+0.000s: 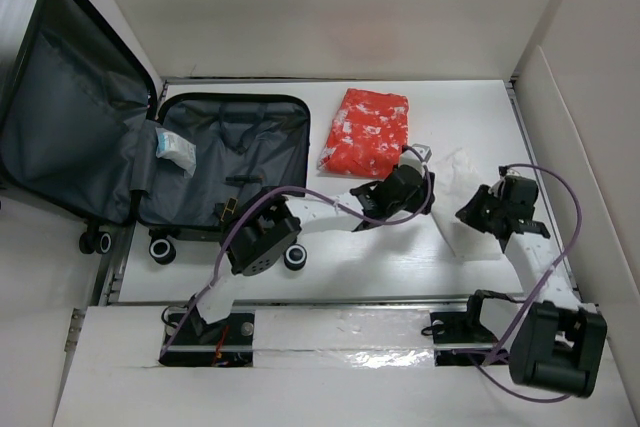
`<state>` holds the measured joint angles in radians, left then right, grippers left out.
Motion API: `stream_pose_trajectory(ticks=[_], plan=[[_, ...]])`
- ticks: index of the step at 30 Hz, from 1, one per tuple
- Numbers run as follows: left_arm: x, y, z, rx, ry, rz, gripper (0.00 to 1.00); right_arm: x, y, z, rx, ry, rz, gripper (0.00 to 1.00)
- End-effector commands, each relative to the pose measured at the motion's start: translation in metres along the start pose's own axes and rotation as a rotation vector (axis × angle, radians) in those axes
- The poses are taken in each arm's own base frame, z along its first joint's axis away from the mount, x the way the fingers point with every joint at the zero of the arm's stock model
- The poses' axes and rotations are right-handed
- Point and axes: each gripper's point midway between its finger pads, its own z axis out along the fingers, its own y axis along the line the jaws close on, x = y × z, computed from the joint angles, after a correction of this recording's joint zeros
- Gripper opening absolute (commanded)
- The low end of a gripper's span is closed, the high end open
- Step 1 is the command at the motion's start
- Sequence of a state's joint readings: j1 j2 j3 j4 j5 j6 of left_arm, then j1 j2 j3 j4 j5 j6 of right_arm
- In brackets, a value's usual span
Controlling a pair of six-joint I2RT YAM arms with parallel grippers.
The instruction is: Pack the luggage
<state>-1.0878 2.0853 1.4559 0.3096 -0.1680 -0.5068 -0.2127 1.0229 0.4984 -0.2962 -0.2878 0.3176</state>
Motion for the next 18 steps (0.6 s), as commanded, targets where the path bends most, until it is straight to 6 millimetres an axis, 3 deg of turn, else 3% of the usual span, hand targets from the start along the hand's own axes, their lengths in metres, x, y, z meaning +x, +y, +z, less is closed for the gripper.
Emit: stream_pose_trajectory(ticks=[1, 3, 7, 8, 9, 10, 12, 13, 14, 18], plan=[[-0.005, 0.003, 0.008, -0.034, 0.007, -0.033, 0.49, -0.03, 0.022, -0.025, -0.041, -0.095, -0.043, 0.25], [-0.015, 0.01, 0.013, -0.069, -0.013, -0.053, 0.54, -0.039, 0.027, -0.041, -0.043, -0.14, -0.077, 0.36], [-0.005, 0.023, 0.035, -0.108, 0.026, -0.059, 0.63, -0.051, 0.039, -0.068, -0.07, -0.21, -0.144, 0.49], [-0.017, 0.015, 0.04, -0.1, 0.009, -0.062, 0.64, -0.048, 0.043, -0.071, -0.092, -0.205, -0.153, 0.49], [-0.016, 0.016, 0.045, -0.111, 0.015, -0.054, 0.64, -0.047, 0.047, -0.075, -0.113, -0.213, -0.166, 0.49], [0.002, 0.026, 0.054, -0.143, 0.058, -0.042, 0.64, -0.046, 0.051, -0.078, -0.138, -0.222, -0.175, 0.49], [-0.006, 0.028, 0.064, -0.155, 0.044, -0.049, 0.64, -0.042, 0.059, -0.087, -0.181, -0.231, -0.197, 0.5], [0.008, 0.035, 0.071, -0.177, 0.074, -0.045, 0.64, -0.041, 0.062, -0.09, -0.195, -0.234, -0.206, 0.5], [-0.002, 0.035, 0.075, -0.177, 0.059, -0.06, 0.64, -0.039, 0.067, -0.095, -0.215, -0.246, -0.222, 0.49], [0.002, 0.051, 0.086, -0.204, 0.072, -0.082, 0.63, -0.039, 0.077, -0.112, -0.258, -0.283, -0.254, 0.49]])
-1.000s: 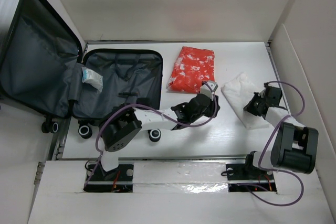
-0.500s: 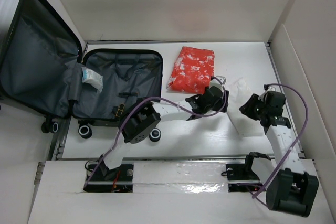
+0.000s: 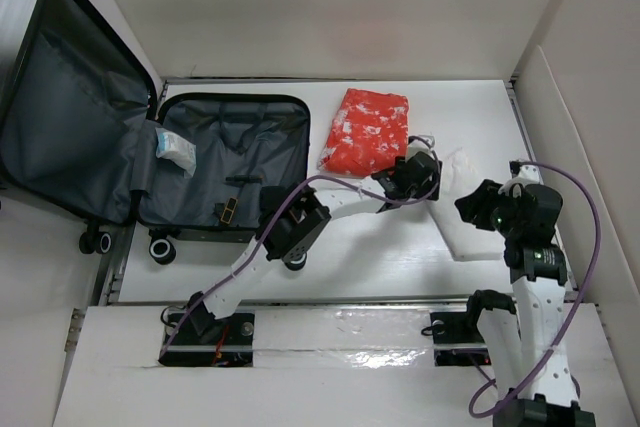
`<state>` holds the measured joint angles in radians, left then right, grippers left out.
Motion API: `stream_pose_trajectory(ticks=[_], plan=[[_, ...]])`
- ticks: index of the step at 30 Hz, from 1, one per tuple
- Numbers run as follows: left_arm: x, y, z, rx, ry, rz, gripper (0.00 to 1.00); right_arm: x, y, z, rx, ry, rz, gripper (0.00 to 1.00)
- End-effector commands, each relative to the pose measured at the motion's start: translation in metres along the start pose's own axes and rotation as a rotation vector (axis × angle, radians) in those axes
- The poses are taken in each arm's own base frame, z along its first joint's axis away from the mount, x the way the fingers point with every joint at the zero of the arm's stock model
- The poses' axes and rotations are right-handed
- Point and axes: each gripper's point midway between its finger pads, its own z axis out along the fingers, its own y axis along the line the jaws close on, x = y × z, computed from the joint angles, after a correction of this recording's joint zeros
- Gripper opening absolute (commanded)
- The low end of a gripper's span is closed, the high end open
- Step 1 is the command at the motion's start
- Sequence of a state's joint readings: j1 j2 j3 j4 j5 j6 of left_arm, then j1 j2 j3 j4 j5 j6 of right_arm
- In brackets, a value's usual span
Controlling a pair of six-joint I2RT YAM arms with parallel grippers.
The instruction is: Pack the luggage
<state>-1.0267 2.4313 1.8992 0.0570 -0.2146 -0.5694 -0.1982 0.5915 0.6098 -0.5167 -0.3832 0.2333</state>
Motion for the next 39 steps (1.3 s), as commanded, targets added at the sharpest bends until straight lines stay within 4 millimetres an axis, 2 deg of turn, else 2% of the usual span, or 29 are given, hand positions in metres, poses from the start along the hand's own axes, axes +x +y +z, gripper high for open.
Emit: stream_pose_trajectory(ticks=[1, 2, 4, 6, 7, 13, 14, 16, 17, 18, 20, 21, 22, 24, 25, 27, 28, 30, 31, 33, 34, 36, 37, 38, 39], plan=[[-0.003, 0.014, 0.009, -0.052, 0.018, -0.017, 0.62, -0.012, 0.021, -0.016, -0.078, -0.036, -0.054, 0.49], [-0.008, 0.011, 0.01, -0.054, 0.012, -0.015, 0.61, -0.013, 0.024, -0.018, -0.087, -0.043, -0.058, 0.48], [0.003, 0.018, 0.018, -0.08, 0.036, -0.004, 0.6, -0.016, 0.03, -0.023, -0.113, -0.053, -0.063, 0.48], [-0.007, 0.015, 0.021, -0.088, 0.009, 0.004, 0.58, -0.019, 0.037, -0.026, -0.141, -0.063, -0.063, 0.48], [-0.002, 0.01, 0.023, -0.079, 0.012, 0.01, 0.56, -0.022, 0.04, -0.028, -0.155, -0.076, -0.066, 0.48], [-0.004, -0.001, 0.025, -0.057, 0.001, 0.005, 0.47, -0.052, 0.066, -0.047, -0.23, -0.157, -0.073, 0.47], [-0.004, -0.002, 0.025, -0.05, 0.0, 0.007, 0.41, -0.066, 0.075, -0.055, -0.253, -0.2, -0.085, 0.47], [-0.004, -0.003, 0.026, -0.045, 0.001, 0.008, 0.31, -0.077, 0.088, -0.065, -0.301, -0.23, -0.076, 0.47], [-0.002, -0.001, 0.026, -0.046, 0.002, 0.011, 0.16, -0.083, 0.093, -0.07, -0.314, -0.253, -0.082, 0.46], [-0.002, -0.002, 0.025, -0.038, 0.002, 0.013, 0.1, -0.092, 0.099, -0.078, -0.326, -0.277, -0.092, 0.46], [-0.011, -0.009, 0.019, -0.01, -0.019, 0.014, 0.0, -0.098, 0.104, -0.085, -0.332, -0.295, -0.101, 0.46], [-0.007, -0.009, 0.017, 0.0, -0.007, 0.021, 0.0, -0.105, 0.108, -0.092, -0.331, -0.318, -0.116, 0.46], [-0.025, -0.02, 0.007, 0.034, -0.044, 0.015, 0.0, -0.107, 0.108, -0.095, -0.326, -0.327, -0.121, 0.46], [-0.032, -0.023, -0.004, 0.051, -0.052, 0.021, 0.0, -0.11, 0.109, -0.101, -0.314, -0.346, -0.125, 0.46], [-0.058, -0.036, -0.023, 0.089, -0.105, 0.011, 0.0, -0.114, 0.111, -0.106, -0.315, -0.36, -0.131, 0.46], [-0.069, -0.038, -0.039, 0.106, -0.129, 0.023, 0.0, -0.117, 0.113, -0.111, -0.312, -0.377, -0.14, 0.46], [-0.097, -0.051, -0.062, 0.144, -0.186, 0.015, 0.0, -0.12, 0.114, -0.114, -0.311, -0.387, -0.141, 0.46], [-0.111, -0.055, -0.079, 0.161, -0.217, 0.032, 0.0, -0.123, 0.116, -0.117, -0.315, -0.407, -0.144, 0.46], [-0.132, -0.064, -0.1, 0.192, -0.256, 0.029, 0.0, -0.124, 0.117, -0.119, -0.319, -0.412, -0.139, 0.46], [-0.146, -0.075, -0.119, 0.242, -0.275, 0.043, 0.0, -0.127, 0.118, -0.12, -0.32, -0.431, -0.14, 0.46], [-0.164, -0.076, -0.133, 0.263, -0.306, 0.047, 0.0, -0.128, 0.118, -0.12, -0.32, -0.439, -0.131, 0.46], [-0.185, -0.069, -0.147, 0.28, -0.336, 0.054, 0.0, -0.129, 0.118, -0.12, -0.322, -0.451, -0.13, 0.46], [-0.199, -0.069, -0.161, 0.295, -0.355, 0.055, 0.0, -0.13, 0.118, -0.121, -0.324, -0.454, -0.13, 0.46], [-0.208, -0.064, -0.168, 0.294, -0.368, 0.067, 0.0, -0.13, 0.119, -0.121, -0.325, -0.458, -0.132, 0.46], [-0.222, -0.047, -0.171, 0.278, -0.382, 0.06, 0.0, -0.13, 0.118, -0.12, -0.322, -0.456, -0.132, 0.46]])
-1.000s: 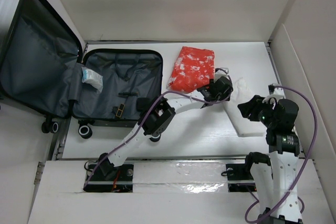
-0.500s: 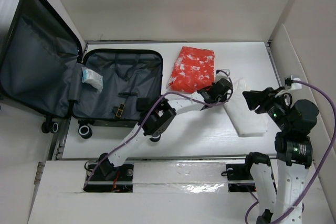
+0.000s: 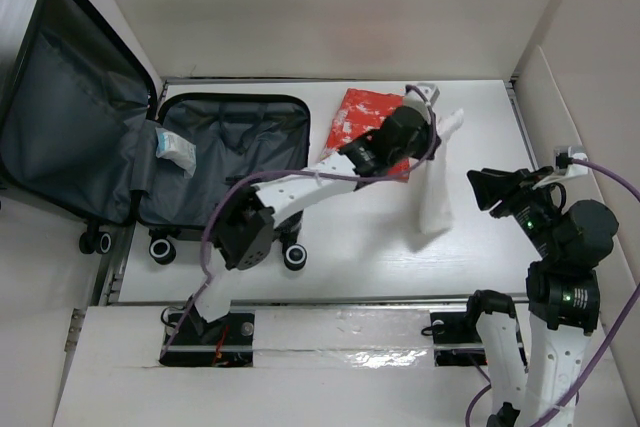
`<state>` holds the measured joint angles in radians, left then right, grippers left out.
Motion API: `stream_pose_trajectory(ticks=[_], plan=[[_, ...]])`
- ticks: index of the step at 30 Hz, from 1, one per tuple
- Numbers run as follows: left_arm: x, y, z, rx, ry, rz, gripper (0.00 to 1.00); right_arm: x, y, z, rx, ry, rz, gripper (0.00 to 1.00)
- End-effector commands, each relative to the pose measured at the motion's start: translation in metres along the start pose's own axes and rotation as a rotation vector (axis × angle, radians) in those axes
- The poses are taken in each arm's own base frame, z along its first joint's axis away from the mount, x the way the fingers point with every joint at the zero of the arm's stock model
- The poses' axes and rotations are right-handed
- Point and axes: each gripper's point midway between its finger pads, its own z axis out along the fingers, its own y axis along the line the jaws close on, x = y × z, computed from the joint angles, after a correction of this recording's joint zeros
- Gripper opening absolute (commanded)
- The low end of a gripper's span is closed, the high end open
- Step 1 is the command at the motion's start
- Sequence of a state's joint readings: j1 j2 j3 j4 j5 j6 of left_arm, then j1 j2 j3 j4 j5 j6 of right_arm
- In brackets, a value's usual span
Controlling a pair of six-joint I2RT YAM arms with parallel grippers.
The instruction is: Pack the luggage
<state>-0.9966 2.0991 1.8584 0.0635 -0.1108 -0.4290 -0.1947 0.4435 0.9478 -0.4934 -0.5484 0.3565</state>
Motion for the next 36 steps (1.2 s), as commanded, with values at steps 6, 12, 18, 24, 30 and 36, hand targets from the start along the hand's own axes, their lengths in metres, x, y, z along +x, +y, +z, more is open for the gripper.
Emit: stream_pose_trajectory(ticks=[6, 12, 18, 24, 30, 36], plan=[[-0.157, 0.082, -0.09, -0.026, -0.222, -0.023, 0.0, -0.017, 0.004, 0.002, -0.019, -0.078, -0.043, 0.46], [-0.183, 0.215, -0.16, -0.261, -0.26, -0.095, 0.0, -0.009, 0.003, 0.015, -0.071, -0.057, -0.03, 0.46], [-0.158, 0.346, -0.25, -0.455, -0.349, -0.296, 0.0, -0.001, -0.001, 0.02, -0.079, -0.038, -0.038, 0.47], [-0.091, 0.416, -0.325, -0.639, -0.423, -0.467, 0.0, 0.008, -0.005, 0.028, -0.094, -0.026, -0.03, 0.47], [-0.033, 0.471, -0.364, -0.831, -0.392, -0.617, 0.05, 0.044, -0.028, 0.051, -0.091, 0.038, 0.024, 0.47], [-0.004, 0.493, -0.403, -0.909, -0.411, -0.766, 0.5, 0.088, -0.041, 0.091, -0.096, 0.111, 0.093, 0.45]])
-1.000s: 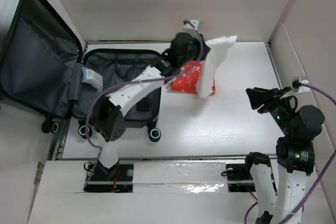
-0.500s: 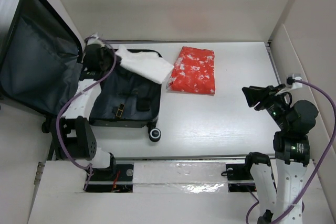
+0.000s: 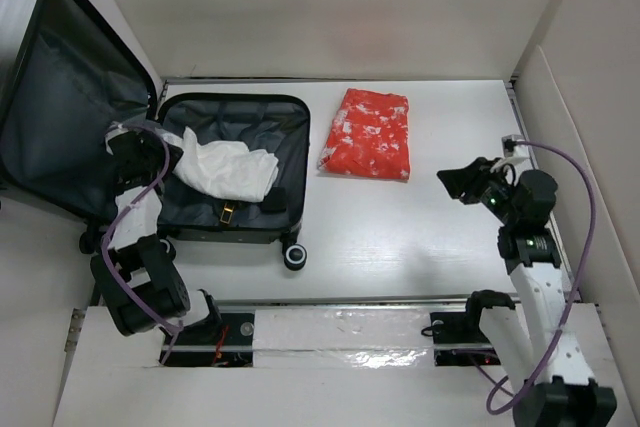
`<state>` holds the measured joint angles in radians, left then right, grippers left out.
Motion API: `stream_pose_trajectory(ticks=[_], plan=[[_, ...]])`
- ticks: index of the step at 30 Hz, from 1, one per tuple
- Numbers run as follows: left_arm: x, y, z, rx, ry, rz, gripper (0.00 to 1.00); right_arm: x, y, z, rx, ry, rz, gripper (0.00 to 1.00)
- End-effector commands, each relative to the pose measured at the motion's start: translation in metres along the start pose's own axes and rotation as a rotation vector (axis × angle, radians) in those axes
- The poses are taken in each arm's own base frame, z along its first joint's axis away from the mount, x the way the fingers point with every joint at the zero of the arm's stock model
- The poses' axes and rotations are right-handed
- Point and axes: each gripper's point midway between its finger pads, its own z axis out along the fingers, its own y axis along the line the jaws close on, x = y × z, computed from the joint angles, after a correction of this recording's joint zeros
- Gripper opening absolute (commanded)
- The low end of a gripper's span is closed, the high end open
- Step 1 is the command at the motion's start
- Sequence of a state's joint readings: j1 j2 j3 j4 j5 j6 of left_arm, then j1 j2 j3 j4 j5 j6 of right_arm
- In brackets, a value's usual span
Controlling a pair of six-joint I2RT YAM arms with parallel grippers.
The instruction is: Pack the luggage
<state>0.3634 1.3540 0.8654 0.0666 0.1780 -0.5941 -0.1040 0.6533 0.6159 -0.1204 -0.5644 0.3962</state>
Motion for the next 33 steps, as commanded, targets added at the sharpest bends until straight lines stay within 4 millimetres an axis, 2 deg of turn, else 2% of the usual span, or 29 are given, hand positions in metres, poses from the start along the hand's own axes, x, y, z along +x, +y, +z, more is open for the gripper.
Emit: stream_pose_trajectory(ticks=[1, 3, 4, 5, 6, 7, 8, 9, 11, 12, 13, 14, 16, 17, 18, 20, 21, 22, 23, 24, 25, 26, 27, 28, 29, 30, 31, 32, 33], plan=[[-0.018, 0.001, -0.017, 0.03, -0.063, -0.073, 0.53, -0.008, 0.002, 0.028, -0.01, -0.063, -0.027, 0.42], [-0.022, 0.002, -0.026, 0.018, -0.099, -0.09, 0.55, 0.007, -0.012, 0.054, 0.041, -0.014, -0.006, 0.2], [-0.034, -0.003, -0.042, 0.024, -0.167, -0.106, 0.55, 0.014, -0.027, 0.073, 0.118, 0.011, -0.004, 0.04], [-0.034, -0.003, -0.042, 0.026, -0.168, -0.119, 0.56, 0.016, -0.024, 0.074, 0.11, 0.018, -0.005, 0.01], [-0.036, -0.003, -0.047, 0.027, -0.185, -0.125, 0.56, 0.03, -0.041, 0.088, 0.162, 0.069, 0.015, 0.01], [-0.043, -0.01, -0.058, 0.051, -0.222, -0.125, 0.55, 0.026, -0.047, 0.096, 0.184, 0.063, 0.014, 0.03], [-0.042, -0.017, -0.062, 0.078, -0.229, -0.117, 0.53, 0.025, -0.053, 0.104, 0.198, 0.056, 0.016, 0.2], [-0.04, -0.027, -0.066, 0.108, -0.232, -0.105, 0.51, 0.039, -0.069, 0.116, 0.242, 0.099, 0.035, 0.36], [-0.037, -0.056, -0.079, 0.197, -0.247, -0.057, 0.46, 0.031, -0.084, 0.133, 0.284, 0.087, 0.041, 0.67], [-0.038, -0.064, -0.084, 0.217, -0.259, -0.043, 0.42, 0.032, -0.093, 0.141, 0.301, 0.101, 0.049, 0.73], [-0.045, -0.075, -0.098, 0.25, -0.308, -0.028, 0.38, 0.053, -0.106, 0.154, 0.315, 0.167, 0.066, 0.77], [-0.039, -0.089, -0.105, 0.286, -0.308, -0.002, 0.32, 0.042, -0.11, 0.168, 0.312, 0.166, 0.067, 0.81], [-0.042, -0.11, -0.124, 0.341, -0.356, 0.036, 0.21, 0.054, -0.119, 0.186, 0.293, 0.23, 0.094, 0.81], [-0.04, -0.121, -0.13, 0.376, -0.358, 0.057, 0.12, 0.062, -0.128, 0.205, 0.289, 0.26, 0.111, 0.81], [-0.029, -0.144, -0.141, 0.443, -0.336, 0.088, 0.07, 0.067, -0.13, 0.214, 0.277, 0.278, 0.124, 0.82], [-0.016, -0.163, -0.147, 0.479, -0.321, 0.132, 0.0, 0.089, -0.135, 0.231, 0.261, 0.339, 0.158, 0.81], [0.001, -0.186, -0.156, 0.544, -0.284, 0.16, 0.0, 0.081, -0.134, 0.241, 0.248, 0.321, 0.162, 0.81], [0.012, -0.193, -0.151, 0.543, -0.257, 0.177, 0.0, 0.082, -0.135, 0.246, 0.245, 0.318, 0.186, 0.8], [0.023, -0.203, -0.153, 0.568, -0.235, 0.192, 0.0, 0.093, -0.141, 0.253, 0.248, 0.33, 0.207, 0.79], [0.047, -0.222, -0.162, 0.628, -0.185, 0.217, 0.0, 0.089, -0.14, 0.261, 0.236, 0.319, 0.221, 0.76], [0.064, -0.23, -0.154, 0.631, -0.152, 0.233, 0.0, 0.091, -0.144, 0.264, 0.237, 0.319, 0.266, 0.74], [0.077, -0.239, -0.155, 0.646, -0.129, 0.252, 0.0, 0.091, -0.144, 0.27, 0.222, 0.309, 0.281, 0.65], [0.108, -0.255, -0.156, 0.664, -0.077, 0.288, 0.0, 0.094, -0.149, 0.276, 0.213, 0.305, 0.313, 0.43], [0.124, -0.262, -0.156, 0.669, -0.054, 0.309, 0.0, 0.096, -0.15, 0.277, 0.214, 0.309, 0.324, 0.42], [0.139, -0.269, -0.157, 0.678, -0.036, 0.331, 0.0, 0.097, -0.151, 0.279, 0.214, 0.308, 0.328, 0.16], [0.15, -0.28, -0.161, 0.693, -0.02, 0.353, 0.0, 0.094, -0.155, 0.279, 0.216, 0.292, 0.334, 0.08], [0.174, -0.281, -0.149, 0.664, 0.013, 0.388, 0.04, 0.098, -0.154, 0.271, 0.227, 0.282, 0.363, 0.04], [0.199, -0.289, -0.158, 0.692, 0.05, 0.417, 0.16, 0.082, -0.16, 0.266, 0.226, 0.21, 0.365, 0.0], [0.211, -0.297, -0.161, 0.703, 0.062, 0.429, 0.21, 0.076, -0.163, 0.257, 0.236, 0.171, 0.378, 0.0]])
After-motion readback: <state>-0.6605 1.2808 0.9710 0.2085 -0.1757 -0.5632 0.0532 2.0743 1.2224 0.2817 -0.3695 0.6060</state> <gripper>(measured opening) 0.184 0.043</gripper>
